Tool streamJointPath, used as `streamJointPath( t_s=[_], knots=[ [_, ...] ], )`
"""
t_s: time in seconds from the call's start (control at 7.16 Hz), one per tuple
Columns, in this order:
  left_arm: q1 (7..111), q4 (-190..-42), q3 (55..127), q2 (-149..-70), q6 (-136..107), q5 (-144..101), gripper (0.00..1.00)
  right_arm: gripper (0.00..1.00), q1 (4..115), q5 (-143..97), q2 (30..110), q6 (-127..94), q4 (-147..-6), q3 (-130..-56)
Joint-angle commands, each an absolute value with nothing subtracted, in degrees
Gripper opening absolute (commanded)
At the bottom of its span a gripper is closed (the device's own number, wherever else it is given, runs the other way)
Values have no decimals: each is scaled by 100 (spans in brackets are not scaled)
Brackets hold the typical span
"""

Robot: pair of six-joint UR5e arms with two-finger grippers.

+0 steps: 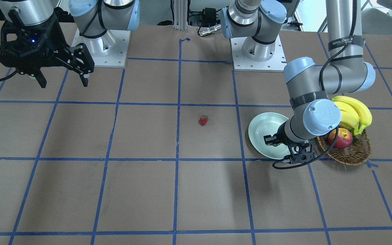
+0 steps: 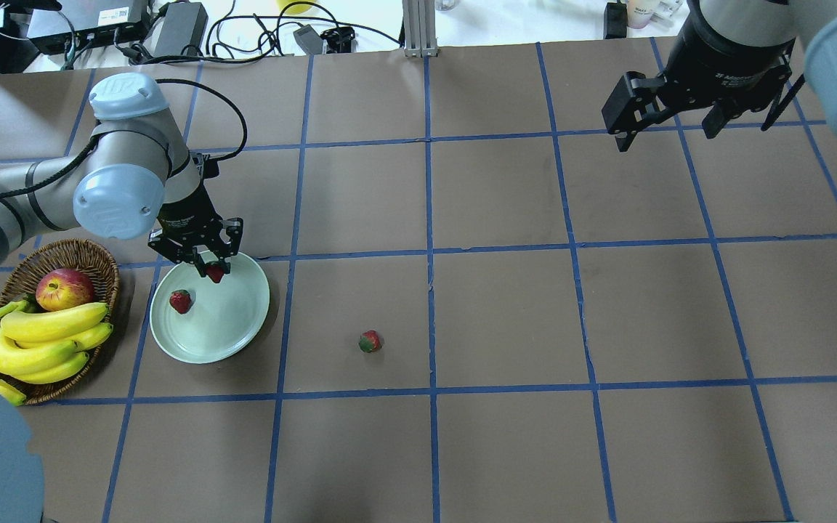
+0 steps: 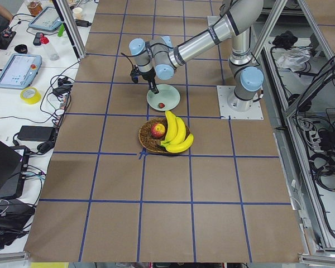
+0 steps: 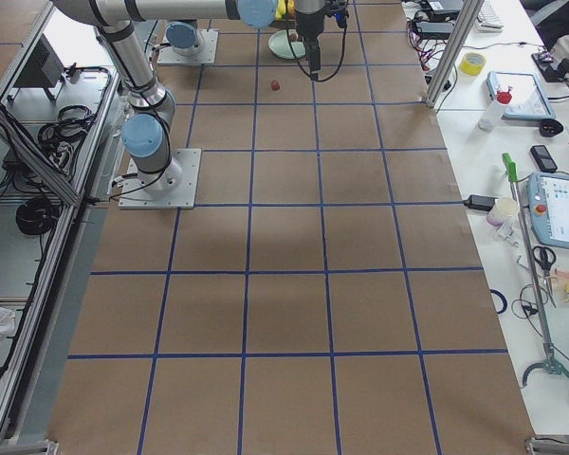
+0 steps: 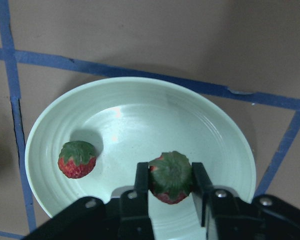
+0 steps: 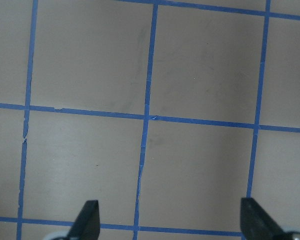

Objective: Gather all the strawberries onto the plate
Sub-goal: 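Carry the strawberry onto the plate and open the left gripper, then return the left gripper and grasp the last strawberry on the table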

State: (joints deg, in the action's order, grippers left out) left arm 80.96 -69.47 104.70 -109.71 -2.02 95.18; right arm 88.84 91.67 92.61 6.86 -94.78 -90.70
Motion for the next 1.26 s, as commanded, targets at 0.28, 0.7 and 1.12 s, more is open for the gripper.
streamJointPath(
  t_s=[0.28,0.7,1.12],
  knots=[
    [8505,-7004,10362,-10680,-629,9013,100,100,8877,9167,9264,677,-9466,-9070],
    [9997,-6813,10415,-10617,-2130,8300,100,100,8877,9167,9264,633,-9475,-9062],
    [10669,-5413,11359,-10872,-2497,8182,100,100,8886,9167,9264,642,-9457,-9070]
  ],
)
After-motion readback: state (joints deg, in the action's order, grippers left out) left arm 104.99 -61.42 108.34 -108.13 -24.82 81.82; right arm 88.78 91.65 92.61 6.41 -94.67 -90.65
